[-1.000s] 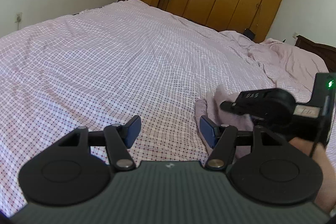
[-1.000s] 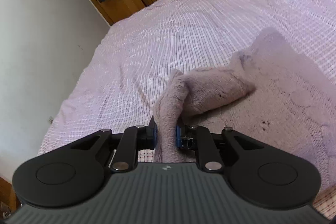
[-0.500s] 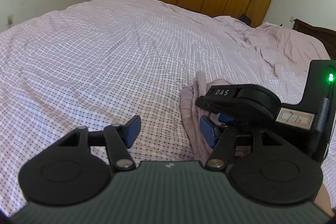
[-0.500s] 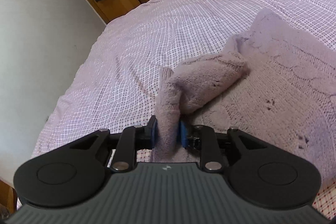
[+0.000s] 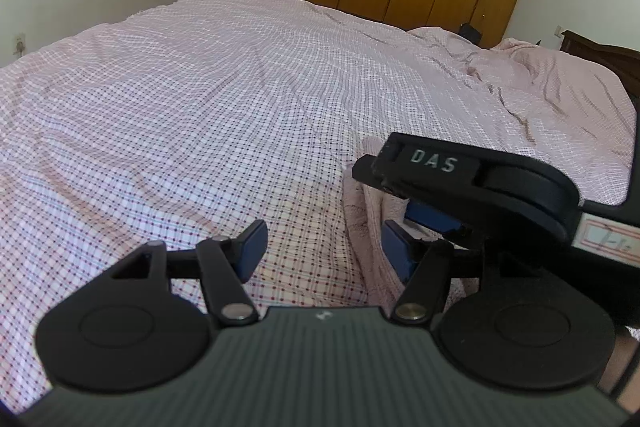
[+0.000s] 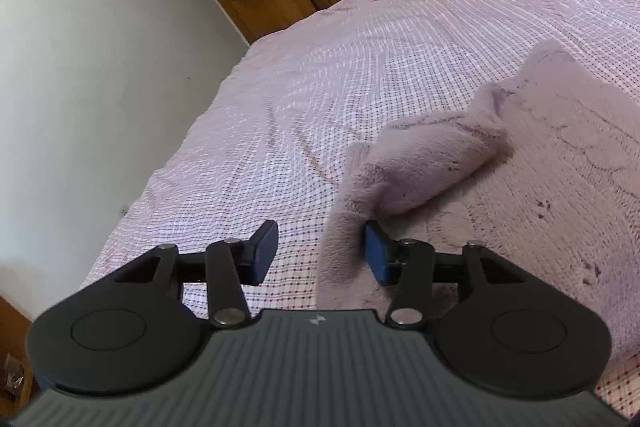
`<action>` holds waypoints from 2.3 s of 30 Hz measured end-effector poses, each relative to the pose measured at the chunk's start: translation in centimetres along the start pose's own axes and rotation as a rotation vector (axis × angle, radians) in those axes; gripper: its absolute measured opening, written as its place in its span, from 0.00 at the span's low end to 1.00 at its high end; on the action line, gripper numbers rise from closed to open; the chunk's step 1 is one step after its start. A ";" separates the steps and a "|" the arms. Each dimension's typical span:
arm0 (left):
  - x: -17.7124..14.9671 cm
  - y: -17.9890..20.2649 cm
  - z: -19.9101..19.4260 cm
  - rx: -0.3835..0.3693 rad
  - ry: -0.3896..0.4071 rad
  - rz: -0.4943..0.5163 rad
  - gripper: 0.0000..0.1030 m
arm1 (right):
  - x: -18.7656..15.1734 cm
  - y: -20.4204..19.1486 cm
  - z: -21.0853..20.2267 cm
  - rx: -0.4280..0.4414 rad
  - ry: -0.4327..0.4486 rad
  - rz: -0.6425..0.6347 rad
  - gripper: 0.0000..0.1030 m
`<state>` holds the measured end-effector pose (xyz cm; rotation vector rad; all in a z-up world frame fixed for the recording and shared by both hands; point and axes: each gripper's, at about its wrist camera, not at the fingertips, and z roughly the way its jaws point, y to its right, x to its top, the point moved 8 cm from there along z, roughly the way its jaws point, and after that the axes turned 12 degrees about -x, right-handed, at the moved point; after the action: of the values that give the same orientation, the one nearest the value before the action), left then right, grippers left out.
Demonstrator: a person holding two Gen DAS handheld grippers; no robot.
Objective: Fold small clothes
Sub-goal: 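Open the right gripper and release the folded edge onto the cardigan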
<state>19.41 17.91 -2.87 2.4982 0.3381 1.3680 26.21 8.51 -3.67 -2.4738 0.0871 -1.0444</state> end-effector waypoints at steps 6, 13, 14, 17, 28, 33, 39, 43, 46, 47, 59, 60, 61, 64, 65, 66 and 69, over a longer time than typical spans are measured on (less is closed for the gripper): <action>0.5 1.0 -0.1 -0.015 0.009 0.037 0.63 | 0.7 0.8 -2.1 0.016 0.070 -0.034 0.64; 0.0 1.2 0.0 0.004 0.015 0.038 0.64 | 2.2 5.0 -5.7 0.032 0.132 -0.096 0.78; -0.2 1.2 0.0 0.004 0.013 0.034 0.64 | 2.2 6.0 -6.0 0.026 0.131 -0.106 0.78; -0.8 2.0 -0.3 -0.010 0.019 0.041 0.64 | 2.1 9.1 -8.0 -0.003 0.168 -0.138 0.78; -3.5 6.7 1.4 -0.021 -0.001 0.195 0.66 | -0.4 18.3 -12.9 -0.055 0.234 -0.340 0.78; -3.2 5.8 2.6 -0.028 0.002 0.129 0.21 | -2.5 18.1 -11.4 -0.110 0.282 -0.545 0.77; -3.3 5.6 2.6 -0.051 -0.008 0.108 0.15 | -2.3 17.3 -9.3 -0.135 0.258 -0.617 0.25; -3.4 5.0 2.3 -0.038 -0.036 0.112 0.15 | -1.7 17.9 -12.0 -0.132 0.298 -0.540 0.18; -4.1 3.1 3.0 -0.059 -0.079 0.003 0.17 | -2.5 18.8 -11.9 -0.139 0.212 -0.503 0.18; -4.4 2.8 3.3 -0.062 -0.094 0.008 0.19 | -2.7 19.3 -11.3 -0.138 0.168 -0.482 0.18; -3.7 4.2 1.0 -0.011 -0.051 0.118 0.32 | -5.3 20.5 -12.1 -0.129 0.133 -0.482 0.19; -3.4 4.1 0.4 -0.008 -0.042 0.116 0.32 | -4.8 20.5 -12.5 -0.122 0.126 -0.461 0.19; -2.9 4.2 -0.2 -0.008 -0.028 0.120 0.32 | -4.4 20.7 -12.9 -0.109 0.115 -0.427 0.19; -1.7 4.2 -2.2 0.035 0.064 0.170 0.32 | -1.9 20.5 -14.3 -0.081 0.131 -0.311 0.19; -1.5 4.0 -2.7 0.059 0.091 0.188 0.32 | -0.9 20.4 -14.8 -0.082 0.146 -0.291 0.19; -1.4 3.9 -3.0 0.067 0.107 0.197 0.32 | 0.0 19.9 -14.9 -0.069 0.165 -0.290 0.19; -1.0 4.4 -2.3 0.048 0.087 0.171 0.32 | 1.1 18.4 -13.2 -0.017 0.148 -0.368 0.19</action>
<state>17.27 13.77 -0.91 2.5625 0.1803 1.5552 19.94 -13.22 -2.73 -2.4794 -0.3270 -1.3806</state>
